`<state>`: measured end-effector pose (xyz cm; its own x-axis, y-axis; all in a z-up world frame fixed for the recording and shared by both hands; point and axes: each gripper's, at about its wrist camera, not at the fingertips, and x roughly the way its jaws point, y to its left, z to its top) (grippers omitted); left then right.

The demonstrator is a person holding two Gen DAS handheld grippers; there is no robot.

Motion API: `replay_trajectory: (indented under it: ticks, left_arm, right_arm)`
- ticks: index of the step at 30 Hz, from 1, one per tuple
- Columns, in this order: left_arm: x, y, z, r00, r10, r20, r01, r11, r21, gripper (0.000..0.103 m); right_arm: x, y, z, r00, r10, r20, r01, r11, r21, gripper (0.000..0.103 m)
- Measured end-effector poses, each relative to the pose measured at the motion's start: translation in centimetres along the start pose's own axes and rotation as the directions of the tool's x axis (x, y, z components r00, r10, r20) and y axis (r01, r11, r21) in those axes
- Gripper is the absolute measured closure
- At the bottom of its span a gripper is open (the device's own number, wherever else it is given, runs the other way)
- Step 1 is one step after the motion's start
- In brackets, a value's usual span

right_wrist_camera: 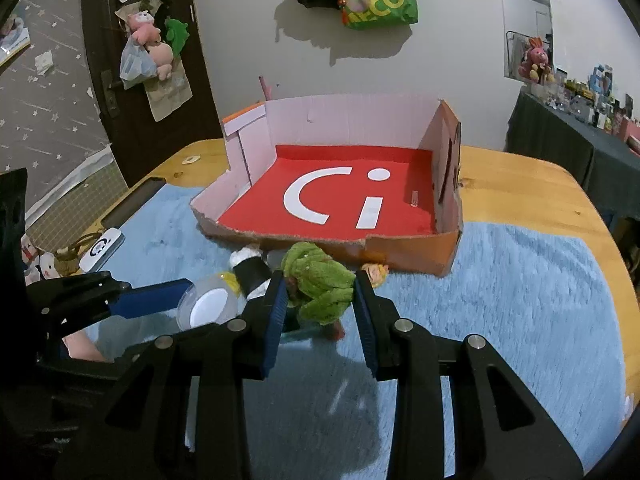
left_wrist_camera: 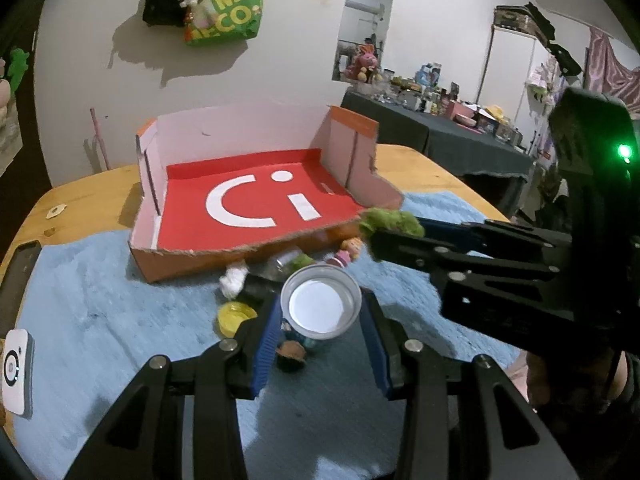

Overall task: Organize objects
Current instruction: 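Carry the cup and green ball into the red-lined box with both tools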

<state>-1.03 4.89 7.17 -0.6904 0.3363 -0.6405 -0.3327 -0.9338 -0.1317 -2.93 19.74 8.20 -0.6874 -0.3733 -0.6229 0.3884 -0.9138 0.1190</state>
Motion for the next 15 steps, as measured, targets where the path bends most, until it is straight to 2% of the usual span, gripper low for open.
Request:
replay_trajectory:
  ticks: [15]
  left_arm:
    - [2.3,3.5,3.7,0.998,0.062,-0.01,-0.062,0.997,-0.054,0.061]
  right_arm:
    - [2.0,-0.5,3.0,1.0,0.0,-0.007,0.0,1.0,-0.001,0.071]
